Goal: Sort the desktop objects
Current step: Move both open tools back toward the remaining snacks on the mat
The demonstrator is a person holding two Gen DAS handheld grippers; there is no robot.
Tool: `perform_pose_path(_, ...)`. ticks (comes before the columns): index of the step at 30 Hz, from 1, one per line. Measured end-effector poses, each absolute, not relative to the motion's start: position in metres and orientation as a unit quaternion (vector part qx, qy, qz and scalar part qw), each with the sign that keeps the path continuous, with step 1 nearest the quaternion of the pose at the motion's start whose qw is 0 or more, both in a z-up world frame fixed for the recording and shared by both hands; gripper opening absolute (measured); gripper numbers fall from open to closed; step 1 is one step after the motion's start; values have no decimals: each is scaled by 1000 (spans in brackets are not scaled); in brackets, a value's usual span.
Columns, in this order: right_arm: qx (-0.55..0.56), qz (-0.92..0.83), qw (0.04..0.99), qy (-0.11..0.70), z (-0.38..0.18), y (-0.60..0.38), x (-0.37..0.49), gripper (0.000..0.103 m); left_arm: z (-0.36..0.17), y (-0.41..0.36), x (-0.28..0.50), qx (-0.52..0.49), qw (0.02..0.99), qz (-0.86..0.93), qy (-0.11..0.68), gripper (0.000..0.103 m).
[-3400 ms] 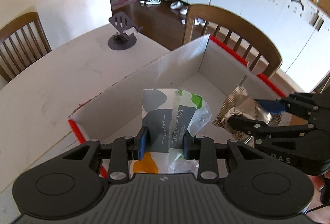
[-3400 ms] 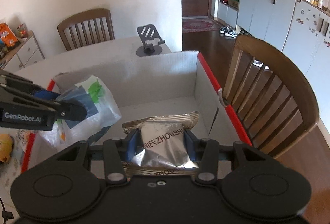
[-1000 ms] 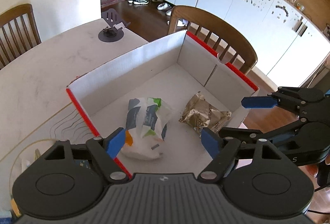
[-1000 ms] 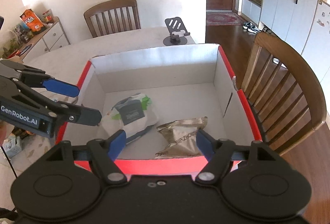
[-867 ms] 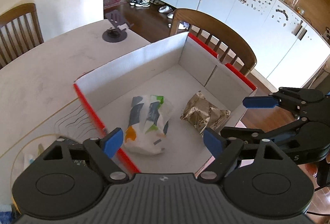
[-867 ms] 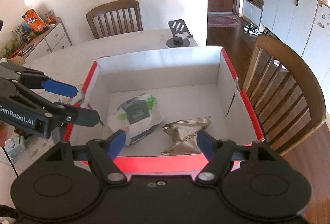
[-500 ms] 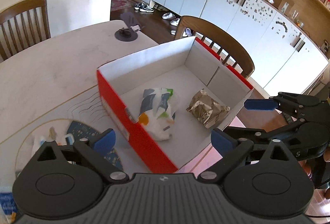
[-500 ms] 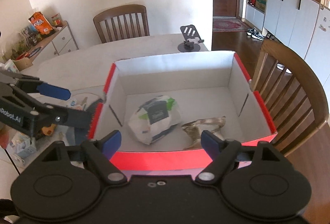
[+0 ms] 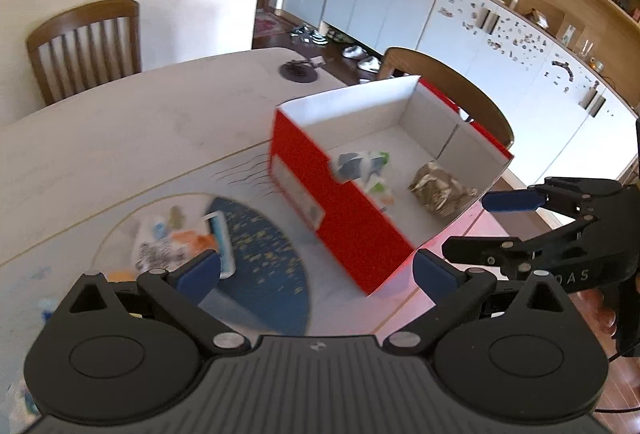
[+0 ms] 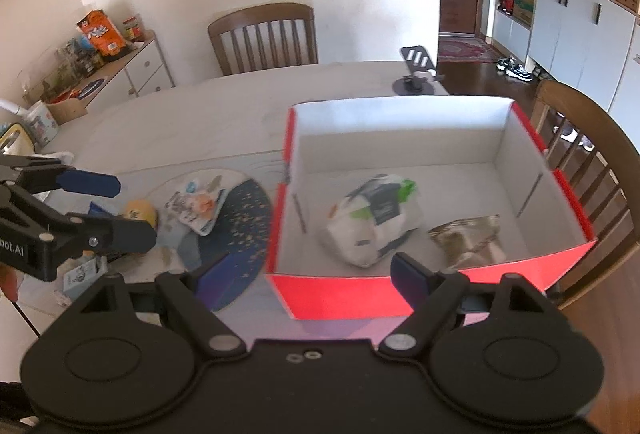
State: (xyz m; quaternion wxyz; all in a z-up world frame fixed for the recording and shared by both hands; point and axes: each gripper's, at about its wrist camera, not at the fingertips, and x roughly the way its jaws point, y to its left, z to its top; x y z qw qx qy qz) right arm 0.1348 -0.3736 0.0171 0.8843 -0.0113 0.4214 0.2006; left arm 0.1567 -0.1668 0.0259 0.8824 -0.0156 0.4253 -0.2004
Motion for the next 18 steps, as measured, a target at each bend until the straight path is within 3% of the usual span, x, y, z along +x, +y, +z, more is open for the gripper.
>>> perform_pose_path(18,-25,240,869,431,3,-279,94,85,11,-68,101,-20,890,-141,433,103)
